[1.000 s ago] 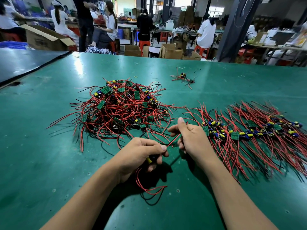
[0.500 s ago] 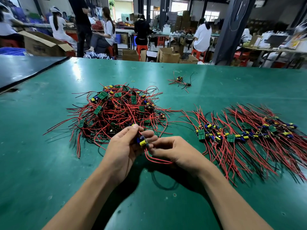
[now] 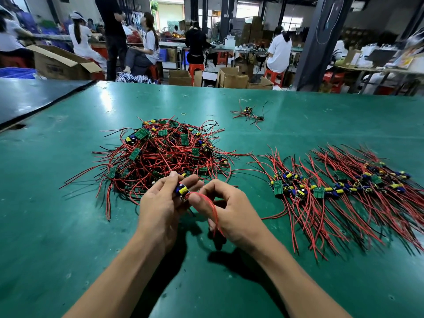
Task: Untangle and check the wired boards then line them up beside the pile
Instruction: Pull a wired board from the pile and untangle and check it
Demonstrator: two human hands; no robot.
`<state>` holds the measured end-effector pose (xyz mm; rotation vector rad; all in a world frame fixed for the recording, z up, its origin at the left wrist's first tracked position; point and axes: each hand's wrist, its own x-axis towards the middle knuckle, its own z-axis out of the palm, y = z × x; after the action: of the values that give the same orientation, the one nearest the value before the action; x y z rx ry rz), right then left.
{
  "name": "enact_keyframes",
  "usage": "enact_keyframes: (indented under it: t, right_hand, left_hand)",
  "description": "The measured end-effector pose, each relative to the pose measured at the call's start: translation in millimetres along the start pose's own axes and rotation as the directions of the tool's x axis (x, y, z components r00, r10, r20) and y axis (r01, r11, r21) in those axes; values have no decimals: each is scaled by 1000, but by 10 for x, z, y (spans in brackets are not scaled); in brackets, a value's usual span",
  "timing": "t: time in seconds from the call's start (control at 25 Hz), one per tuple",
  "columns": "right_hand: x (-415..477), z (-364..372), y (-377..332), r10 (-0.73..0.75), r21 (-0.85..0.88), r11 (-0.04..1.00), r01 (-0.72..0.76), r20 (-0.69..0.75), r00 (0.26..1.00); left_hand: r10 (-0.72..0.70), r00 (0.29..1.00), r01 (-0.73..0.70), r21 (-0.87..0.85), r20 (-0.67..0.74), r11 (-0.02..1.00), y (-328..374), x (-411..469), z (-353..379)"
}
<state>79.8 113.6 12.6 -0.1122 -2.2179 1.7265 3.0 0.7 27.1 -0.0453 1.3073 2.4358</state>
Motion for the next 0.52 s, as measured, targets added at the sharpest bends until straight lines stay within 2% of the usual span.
enact_keyframes:
  t: [0.08,0.2,0.28,0.4,0.52]
  right_hand:
    - [19,51,-7,-81,47,995,84,-57,995]
    - [33,49,-25,-149,221,961,168,-100,984]
    - [48,3,-52,-93,381,917,115,-76,993]
    - [75,-101,-87,51,641,767,-32,-11,999]
    - [84,-171,-98,150,731,670,-129,37,988]
  left_hand:
    - [-36,999,36,-4,28,999,19,-19,-11]
    - [-127,989,130,-33,81,991,39,-37,-23]
    - [-170,977,178,-52,132,983,56,-48,-15]
    - [-255,940,260,8,228,966,70,-82,-21]
    - [-313,899,301,89,307,950,40,-137,-23]
